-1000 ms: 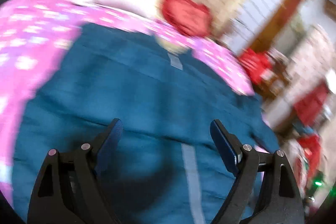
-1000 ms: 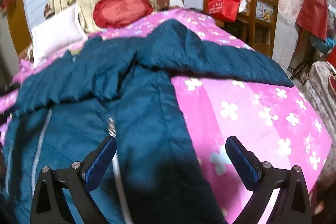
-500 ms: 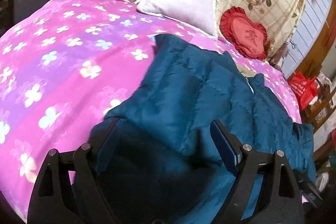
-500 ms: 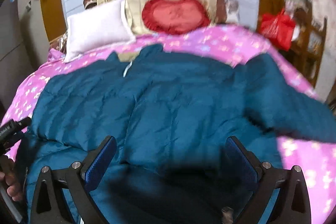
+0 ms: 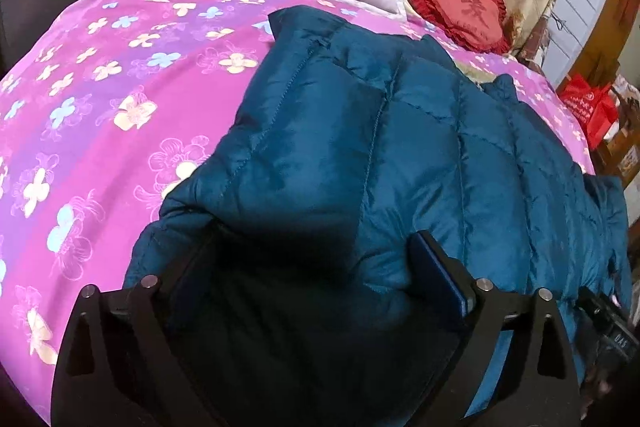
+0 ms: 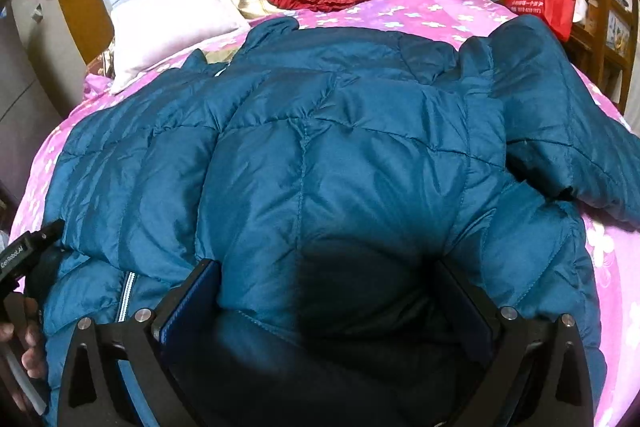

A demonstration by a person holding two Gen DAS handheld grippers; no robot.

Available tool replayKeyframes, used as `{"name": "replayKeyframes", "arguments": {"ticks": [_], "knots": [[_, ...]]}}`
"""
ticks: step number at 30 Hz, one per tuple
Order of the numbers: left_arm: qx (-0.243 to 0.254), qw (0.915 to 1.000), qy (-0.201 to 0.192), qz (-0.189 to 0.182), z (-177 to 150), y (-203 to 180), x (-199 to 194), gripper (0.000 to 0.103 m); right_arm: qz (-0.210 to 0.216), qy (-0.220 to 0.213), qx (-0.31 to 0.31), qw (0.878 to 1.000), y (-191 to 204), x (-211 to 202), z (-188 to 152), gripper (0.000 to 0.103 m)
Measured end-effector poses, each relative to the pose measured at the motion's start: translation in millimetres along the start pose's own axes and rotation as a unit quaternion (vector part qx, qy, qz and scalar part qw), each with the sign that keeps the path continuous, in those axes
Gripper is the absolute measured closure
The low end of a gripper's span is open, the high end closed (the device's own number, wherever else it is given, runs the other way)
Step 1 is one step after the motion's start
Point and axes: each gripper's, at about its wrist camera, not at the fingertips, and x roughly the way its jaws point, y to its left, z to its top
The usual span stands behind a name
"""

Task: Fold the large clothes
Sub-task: 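Grasp the other sleeve cuff with the right gripper and lift it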

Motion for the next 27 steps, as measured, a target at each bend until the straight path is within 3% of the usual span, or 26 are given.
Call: {"name": "replayKeyframes", "arguments": {"ticks": [5, 8, 11, 18, 22, 24, 27], "knots": [[0.008, 0.9991, -0.027, 0.030, -3, -10, -25, 0.008, 0.006, -0.049, 0.032, 0.998, -14, -29, 4, 0.000], [0.017, 0.9974, -0.063, 0.030, -6, -20, -48, 0.008, -0.062, -0.097, 0.032, 0.993, -31, -58, 5, 0.000], [0.007, 0.9976, -0.065, 0.021, -11, -23, -57, 0.008, -0.113, -0.118, 0.070, 0.984, -67, -80, 3, 0.000], [0.034, 0.9979, -0.047, 0.027, -21, -42, -58, 0.008, -0.219, -0.114, 0.210, 0.946, -236, -126, -3, 0.000], [0.052, 0.9966, -0.050, 0.040, -23, -48, -57, 0.008, -0.295, -0.060, 0.249, 0.921, -345, -132, -8, 0.000], [0.052, 0.9964, -0.052, 0.042, -23, -48, -57, 0.008, -0.290, -0.043, 0.271, 0.917, -387, -133, -15, 0.000], [0.054, 0.9959, -0.056, 0.046, -22, -48, -56, 0.008, -0.234, -0.029, 0.302, 0.924, -426, -125, -24, 0.000]]}}
